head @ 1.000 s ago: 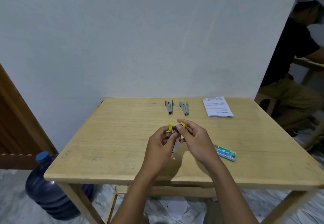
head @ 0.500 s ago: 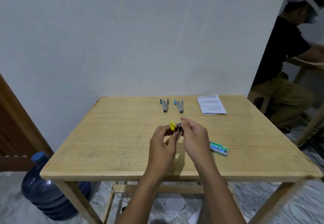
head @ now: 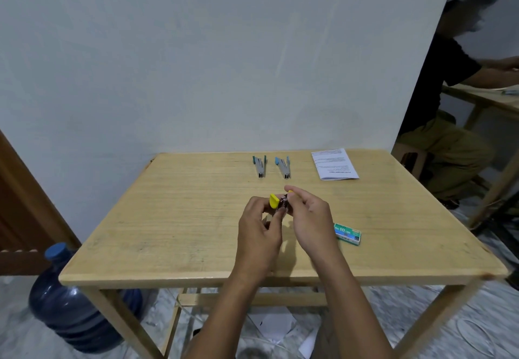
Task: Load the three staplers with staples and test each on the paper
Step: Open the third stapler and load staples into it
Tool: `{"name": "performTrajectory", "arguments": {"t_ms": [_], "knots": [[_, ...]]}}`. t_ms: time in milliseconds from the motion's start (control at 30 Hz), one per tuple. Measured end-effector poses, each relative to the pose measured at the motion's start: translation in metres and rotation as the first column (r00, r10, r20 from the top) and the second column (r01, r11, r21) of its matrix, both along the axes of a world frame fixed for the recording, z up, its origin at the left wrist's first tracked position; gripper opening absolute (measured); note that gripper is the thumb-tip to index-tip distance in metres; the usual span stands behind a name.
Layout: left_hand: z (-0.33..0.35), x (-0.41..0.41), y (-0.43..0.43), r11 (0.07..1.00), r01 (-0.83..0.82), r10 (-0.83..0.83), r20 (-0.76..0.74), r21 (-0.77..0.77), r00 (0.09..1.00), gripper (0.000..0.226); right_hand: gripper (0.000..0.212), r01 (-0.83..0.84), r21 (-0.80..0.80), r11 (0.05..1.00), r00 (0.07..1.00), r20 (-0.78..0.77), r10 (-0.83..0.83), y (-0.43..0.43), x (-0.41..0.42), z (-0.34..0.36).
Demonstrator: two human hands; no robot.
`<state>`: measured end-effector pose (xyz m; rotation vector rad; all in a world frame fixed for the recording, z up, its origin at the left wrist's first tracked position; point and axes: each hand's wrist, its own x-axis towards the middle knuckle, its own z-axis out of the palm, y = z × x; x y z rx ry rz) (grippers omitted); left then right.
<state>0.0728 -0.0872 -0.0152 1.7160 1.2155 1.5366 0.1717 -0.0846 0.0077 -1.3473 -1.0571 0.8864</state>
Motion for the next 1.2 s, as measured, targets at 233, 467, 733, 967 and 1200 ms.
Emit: {"name": "performTrajectory", "arguments": {"t_ms": [233,467,733,967,1200], "knots": [[0.008,-0.006,0.001,0.995,-0.046,0.065,0.227,-0.085,0.972,0.009,0.023,0.083,-0.139,0.987,0.941,-0.316,-0.123,0.002,0.009,-0.003],[0.019,-0.029,0.02,0.912,0.269,0.187,0.898,-0.31,0.399,0.021,0.021,-0.195,-0.264,0.945,0.848,-0.529,0.028,-0.011,0.016,-0.005],[0.016,-0.038,0.045,0.849,0.381,0.249,0.914,-0.366,0.322,0.027,0.014,-0.498,-0.248,0.831,0.865,-0.22,0.452,-0.013,0.014,0.0],[0.01,-0.029,0.037,0.82,0.485,0.242,0.952,-0.304,0.186,0.033,0.018,-0.472,-0.184,0.862,0.88,-0.159,0.448,-0.012,0.013,-0.008],[0.012,-0.022,0.026,0.797,0.51,0.115,0.91,-0.324,0.399,0.036,0.014,-0.292,-0.062,0.954,0.927,0.227,0.299,-0.011,0.012,-0.008]]}}
